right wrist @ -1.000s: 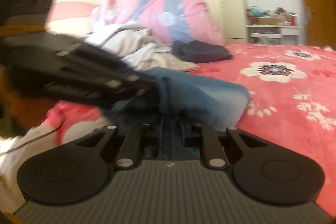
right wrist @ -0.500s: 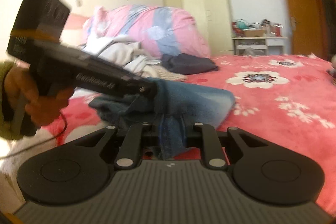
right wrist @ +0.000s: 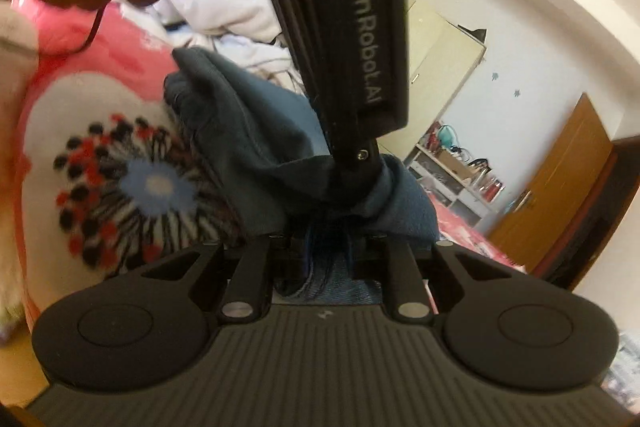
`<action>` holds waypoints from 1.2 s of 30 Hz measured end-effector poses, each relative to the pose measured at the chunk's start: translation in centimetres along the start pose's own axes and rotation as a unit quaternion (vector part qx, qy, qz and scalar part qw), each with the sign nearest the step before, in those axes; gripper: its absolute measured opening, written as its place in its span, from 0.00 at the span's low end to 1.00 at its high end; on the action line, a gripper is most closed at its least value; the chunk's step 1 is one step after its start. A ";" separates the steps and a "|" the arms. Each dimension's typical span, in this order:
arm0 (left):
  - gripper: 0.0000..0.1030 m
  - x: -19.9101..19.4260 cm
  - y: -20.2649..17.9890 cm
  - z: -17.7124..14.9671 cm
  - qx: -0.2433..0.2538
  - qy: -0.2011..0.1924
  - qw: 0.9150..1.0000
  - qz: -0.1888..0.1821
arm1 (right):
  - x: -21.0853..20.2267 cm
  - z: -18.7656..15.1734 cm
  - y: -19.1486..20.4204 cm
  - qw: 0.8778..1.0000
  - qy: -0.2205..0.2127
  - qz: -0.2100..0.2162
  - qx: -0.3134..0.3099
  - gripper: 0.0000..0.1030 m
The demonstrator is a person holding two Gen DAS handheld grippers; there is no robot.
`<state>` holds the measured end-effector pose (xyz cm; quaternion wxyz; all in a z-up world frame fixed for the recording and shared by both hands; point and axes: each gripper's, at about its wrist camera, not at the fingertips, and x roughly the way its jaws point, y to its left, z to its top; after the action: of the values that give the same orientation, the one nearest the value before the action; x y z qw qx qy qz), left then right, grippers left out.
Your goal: Fold clothes
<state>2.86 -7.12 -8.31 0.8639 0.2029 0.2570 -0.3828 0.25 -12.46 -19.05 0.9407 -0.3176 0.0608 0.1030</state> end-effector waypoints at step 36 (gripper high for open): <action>0.54 1.6 -1.0 -0.7 0.000 -0.007 0.999 0.032 | -0.6 -3.0 -11.1 0.959 0.044 0.089 0.265 0.59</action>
<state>2.82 -8.25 -10.01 0.8772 0.2085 0.2443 -0.3568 2.04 -23.01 -14.86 0.9744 -0.0548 0.1558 0.1527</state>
